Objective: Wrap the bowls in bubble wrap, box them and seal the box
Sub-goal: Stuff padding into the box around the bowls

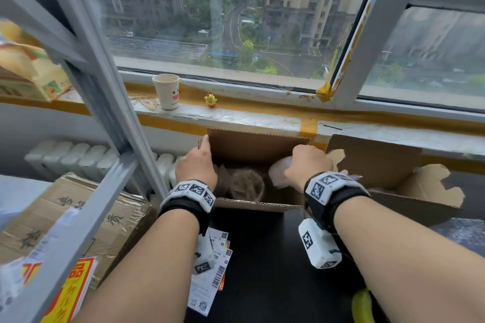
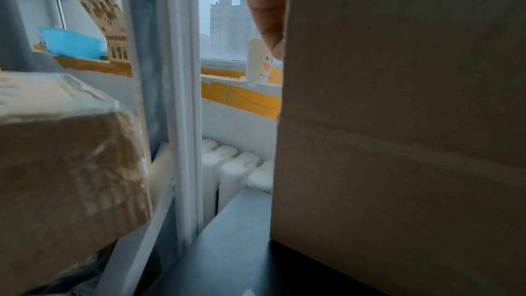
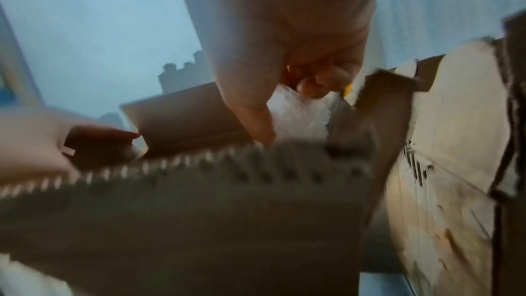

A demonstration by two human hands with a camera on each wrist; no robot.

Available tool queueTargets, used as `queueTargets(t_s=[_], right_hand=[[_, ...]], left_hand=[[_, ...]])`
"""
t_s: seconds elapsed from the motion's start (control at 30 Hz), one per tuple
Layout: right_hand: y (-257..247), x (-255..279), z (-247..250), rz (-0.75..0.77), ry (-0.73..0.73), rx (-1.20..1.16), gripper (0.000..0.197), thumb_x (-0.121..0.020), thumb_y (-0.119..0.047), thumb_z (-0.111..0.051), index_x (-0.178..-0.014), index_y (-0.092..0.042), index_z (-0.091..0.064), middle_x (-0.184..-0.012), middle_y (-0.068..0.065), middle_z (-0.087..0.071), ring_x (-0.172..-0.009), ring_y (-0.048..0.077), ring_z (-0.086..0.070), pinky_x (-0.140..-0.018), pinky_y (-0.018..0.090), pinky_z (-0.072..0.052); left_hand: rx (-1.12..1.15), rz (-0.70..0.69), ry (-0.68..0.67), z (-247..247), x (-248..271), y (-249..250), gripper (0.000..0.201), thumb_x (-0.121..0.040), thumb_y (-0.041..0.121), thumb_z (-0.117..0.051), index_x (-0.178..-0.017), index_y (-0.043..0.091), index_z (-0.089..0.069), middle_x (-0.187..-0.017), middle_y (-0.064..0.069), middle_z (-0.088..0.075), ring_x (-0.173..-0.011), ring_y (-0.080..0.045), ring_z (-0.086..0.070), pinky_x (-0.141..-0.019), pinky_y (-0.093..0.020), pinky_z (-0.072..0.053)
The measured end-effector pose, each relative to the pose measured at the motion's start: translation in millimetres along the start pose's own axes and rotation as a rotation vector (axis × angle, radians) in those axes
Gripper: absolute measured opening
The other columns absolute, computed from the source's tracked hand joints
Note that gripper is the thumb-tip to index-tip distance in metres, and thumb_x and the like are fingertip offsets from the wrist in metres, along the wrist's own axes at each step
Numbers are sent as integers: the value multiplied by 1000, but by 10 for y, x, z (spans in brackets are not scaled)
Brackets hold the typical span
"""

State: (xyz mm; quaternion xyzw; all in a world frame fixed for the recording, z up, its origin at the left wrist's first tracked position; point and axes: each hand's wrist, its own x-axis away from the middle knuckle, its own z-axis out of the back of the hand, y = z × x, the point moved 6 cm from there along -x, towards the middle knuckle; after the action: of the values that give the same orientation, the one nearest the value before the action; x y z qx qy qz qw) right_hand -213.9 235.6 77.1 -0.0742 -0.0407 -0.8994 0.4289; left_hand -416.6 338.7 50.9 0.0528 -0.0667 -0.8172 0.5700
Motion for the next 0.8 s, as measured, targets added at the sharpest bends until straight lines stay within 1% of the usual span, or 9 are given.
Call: queueTargets(t_s=[0.07, 0.17, 0.3, 0.37, 0.43, 0.5, 0.6, 0.73, 0.8], right_hand=[[-81, 10, -84, 37, 11, 24, 20, -84, -12, -60, -104, -12, -61, -100, 9, -63, -96, 27, -59, -70, 31, -43], [-193, 7, -178, 113, 47, 16, 26, -88, -7, -55, -113, -12, -53, -109, 12, -65, -105, 32, -62, -73, 36, -45], [-341, -17, -307, 199, 21, 108, 27, -90, -7, -50, -113, -14, -62, -105, 11, -66, -99, 31, -65, -69, 34, -45], [-370, -58, -402, 184, -20, 63, 22, -90, -8, -52, -108, -12, -64, -103, 11, -66, -96, 31, -65, -68, 32, -46], [-373, -87, -504, 152, -82, -40, 15, -88, -16, -59, -100, -10, -65, -99, 10, -67, -90, 29, -65, -66, 30, -46], [-354, -112, -595, 115, -132, -131, 16, -86, -22, -62, -95, -8, -65, -93, 7, -66, -87, 29, -65, -65, 28, -45], [-293, -116, -679, 71, -210, -189, 10, -87, -15, -57, -90, -6, -59, -98, 12, -64, -95, 31, -64, -67, 28, -44], [-234, -114, -711, 59, -275, -246, 16, -91, -12, -51, -100, -3, -60, -107, 15, -63, -101, 33, -62, -72, 28, -44], [-182, -147, -644, 25, -196, -299, 16, -89, -11, -52, -98, -3, -63, -107, 15, -65, -98, 33, -62, -72, 29, -45]], left_hand=[[19, 8, 17, -28, 36, -19, 80, -84, 3, -51, -153, 19, -13, -123, -9, -59, -107, -28, -59, -84, -33, -46], [33, 11, 25, -42, 59, -50, 81, -84, 2, -50, -153, 21, -13, -125, -7, -59, -107, -28, -60, -83, -33, -47], [38, 5, 14, -42, 63, -51, 83, -84, 3, -50, -154, 24, -11, -129, -6, -56, -108, -28, -59, -84, -33, -47], [51, 5, 13, -48, 64, -62, 83, -83, 3, -51, -154, 24, -11, -129, -6, -57, -108, -28, -59, -85, -33, -47], [57, 5, 12, -56, 61, -76, 84, -82, 3, -51, -153, 24, -12, -128, -6, -58, -107, -29, -59, -84, -34, -48], [56, 1, 12, -59, 51, -75, 83, -81, 2, -51, -153, 24, -14, -126, -6, -58, -106, -29, -60, -84, -34, -48], [60, -3, 13, -60, 23, -69, 83, -80, 2, -52, -152, 24, -16, -123, -7, -60, -104, -30, -61, -82, -34, -48], [77, 6, 0, -56, -7, -73, 83, -80, 3, -52, -152, 26, -18, -122, -8, -61, -105, -30, -60, -84, -35, -49], [83, 13, -2, -59, -17, -72, 83, -80, 3, -52, -152, 27, -17, -122, -7, -61, -106, -29, -60, -84, -35, -49]])
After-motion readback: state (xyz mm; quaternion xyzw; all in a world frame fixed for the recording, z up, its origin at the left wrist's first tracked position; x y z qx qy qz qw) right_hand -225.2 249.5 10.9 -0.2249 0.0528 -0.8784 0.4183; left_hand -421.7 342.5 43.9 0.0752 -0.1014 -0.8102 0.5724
